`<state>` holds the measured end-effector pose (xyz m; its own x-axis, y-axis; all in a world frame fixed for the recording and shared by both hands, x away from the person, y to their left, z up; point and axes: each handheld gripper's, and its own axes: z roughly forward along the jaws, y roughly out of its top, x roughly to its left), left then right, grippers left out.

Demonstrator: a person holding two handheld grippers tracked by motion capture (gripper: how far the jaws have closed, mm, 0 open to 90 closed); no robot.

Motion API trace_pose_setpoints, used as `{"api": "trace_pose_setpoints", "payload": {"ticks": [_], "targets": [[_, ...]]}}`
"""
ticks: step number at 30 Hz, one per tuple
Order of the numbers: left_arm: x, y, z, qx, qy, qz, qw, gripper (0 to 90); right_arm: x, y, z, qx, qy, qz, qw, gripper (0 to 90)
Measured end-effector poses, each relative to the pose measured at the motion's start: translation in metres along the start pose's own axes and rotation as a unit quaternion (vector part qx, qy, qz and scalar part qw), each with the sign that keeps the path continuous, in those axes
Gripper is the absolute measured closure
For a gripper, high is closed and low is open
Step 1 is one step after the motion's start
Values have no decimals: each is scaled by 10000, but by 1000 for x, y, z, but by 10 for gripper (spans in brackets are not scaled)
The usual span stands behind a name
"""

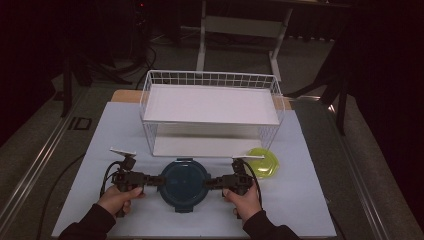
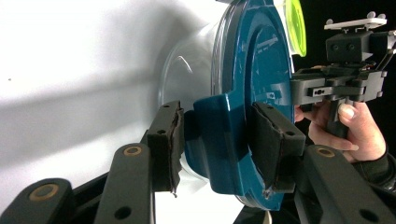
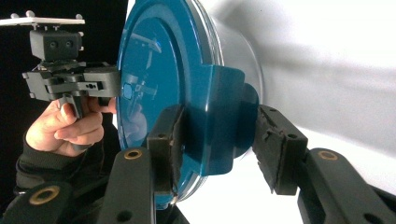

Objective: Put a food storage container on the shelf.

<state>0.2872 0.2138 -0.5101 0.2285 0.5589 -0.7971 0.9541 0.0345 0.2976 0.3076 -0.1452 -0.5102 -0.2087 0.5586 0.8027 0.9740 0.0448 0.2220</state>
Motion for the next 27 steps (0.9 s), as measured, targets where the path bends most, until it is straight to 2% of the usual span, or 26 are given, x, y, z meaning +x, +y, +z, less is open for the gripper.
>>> {"api": "trace_pose_setpoints", "payload": {"ticks": [3, 9, 11, 19, 27], "targets": [[-6, -2, -2, 30, 94, 72, 9999, 550, 1, -2, -2, 6, 9, -46, 10000, 544], [-15, -4, -8, -136, 222, 162, 9995, 558, 6, -5, -3, 30, -20, -167, 9999, 549], [-19, -3, -11, -173, 292, 265, 9991, 559, 6, -5, -3, 8, 37, -173, 9998, 549], [-29, -3, -17, -176, 219, 379, 9989, 560, 21, -1, -12, -64, -46, -455, 9989, 549], [-42, -2, -18, -209, 78, 496, 9985, 565, 34, 3, -30, -278, -95, -685, 9972, 552]]}}
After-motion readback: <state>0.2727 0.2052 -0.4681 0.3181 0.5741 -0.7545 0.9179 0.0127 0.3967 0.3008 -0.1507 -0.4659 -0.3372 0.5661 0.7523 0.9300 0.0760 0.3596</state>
